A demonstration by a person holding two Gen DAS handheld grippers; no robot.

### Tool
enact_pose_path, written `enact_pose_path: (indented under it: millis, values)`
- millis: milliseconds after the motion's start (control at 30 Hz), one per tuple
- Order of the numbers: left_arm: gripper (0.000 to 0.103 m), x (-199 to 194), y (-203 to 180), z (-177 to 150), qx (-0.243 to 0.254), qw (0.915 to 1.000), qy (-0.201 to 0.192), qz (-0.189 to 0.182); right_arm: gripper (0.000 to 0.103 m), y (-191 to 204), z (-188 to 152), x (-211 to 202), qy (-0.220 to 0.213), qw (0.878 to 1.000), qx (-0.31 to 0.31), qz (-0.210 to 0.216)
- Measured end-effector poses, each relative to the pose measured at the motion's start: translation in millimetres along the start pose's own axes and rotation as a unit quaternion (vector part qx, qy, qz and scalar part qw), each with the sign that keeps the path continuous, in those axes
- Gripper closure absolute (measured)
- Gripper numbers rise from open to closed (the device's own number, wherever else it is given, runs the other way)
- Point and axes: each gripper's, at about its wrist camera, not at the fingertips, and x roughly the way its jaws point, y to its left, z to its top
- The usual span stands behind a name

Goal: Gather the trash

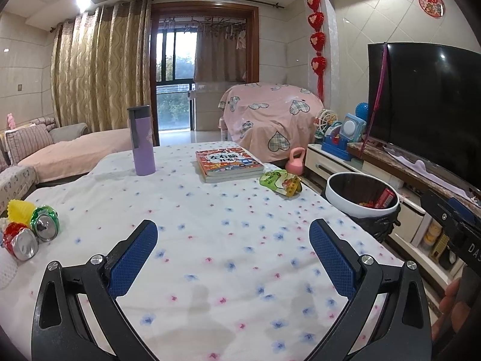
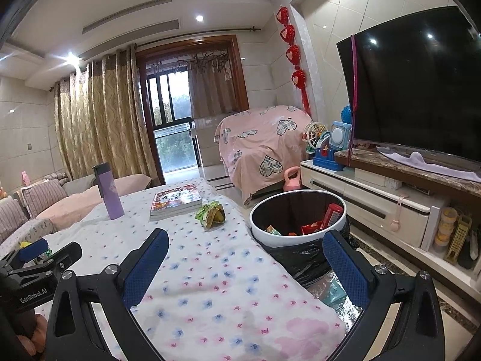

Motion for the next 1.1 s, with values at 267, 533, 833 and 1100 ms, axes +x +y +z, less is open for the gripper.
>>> enact_pose_path:
  millis: [267,533,833,1100]
  values:
    - [0.0,-0.5,0.9,-0.9,-0.001,1.0,0.002,0.0,0.0,1.3,-0.4,-2.4,-0.005,1.0,0.001,0.002]
    - [0.0,-0.2,1.5,-2.7,-0.001,1.0,0.004,-0.002,0.0,3.6,0.4,-3.2,-0.004,1.0,0.001,0.003]
    - [0.0,1.1,0.5,-4.1,0.0,1.0,0.004,-0.003,0.0,1.9,0.1,-3.2,-0.004,1.0,0.003,0.004]
    - [0.0,1.3,0.4,-3.8,0.001,1.0,0.004,-0.003,0.0,2.6,0.6,-3.5,-0.003,1.0,0.003,0.004]
